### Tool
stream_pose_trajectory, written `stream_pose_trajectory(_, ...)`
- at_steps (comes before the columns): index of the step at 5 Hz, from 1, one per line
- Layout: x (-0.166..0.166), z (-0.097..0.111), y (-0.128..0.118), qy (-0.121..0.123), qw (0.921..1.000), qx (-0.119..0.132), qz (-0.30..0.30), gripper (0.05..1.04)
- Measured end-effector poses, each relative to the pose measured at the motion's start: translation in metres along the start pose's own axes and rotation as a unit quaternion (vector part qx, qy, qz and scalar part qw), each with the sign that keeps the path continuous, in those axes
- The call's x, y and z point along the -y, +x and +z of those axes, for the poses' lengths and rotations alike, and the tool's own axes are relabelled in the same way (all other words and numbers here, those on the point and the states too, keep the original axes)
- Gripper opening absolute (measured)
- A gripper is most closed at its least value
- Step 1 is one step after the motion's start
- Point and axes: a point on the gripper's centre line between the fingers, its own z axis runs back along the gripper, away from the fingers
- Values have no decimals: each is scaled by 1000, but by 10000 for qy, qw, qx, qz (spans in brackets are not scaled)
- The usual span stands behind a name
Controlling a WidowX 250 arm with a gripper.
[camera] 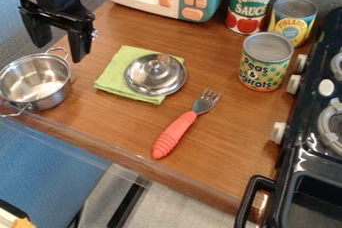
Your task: Pick the red fork and put it on the left center of the table
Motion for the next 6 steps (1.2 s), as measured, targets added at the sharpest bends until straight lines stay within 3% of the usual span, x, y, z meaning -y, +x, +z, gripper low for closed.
stream_pose_trajectory(1,3,-7,-2,-54,9999,-115,2,1001)
stream_pose_trajectory(2,48,-14,-5,-216,9991,-192,-310,1001)
stream_pose_trajectory(4,139,-14,-9,-508,9951,2,-847,1001)
stream_pose_trajectory(5,166,-27,-13,-677,9937,112,-884,1001)
stream_pose_trajectory(6,178,-44,-13,-740,9914,53,-1075,1001)
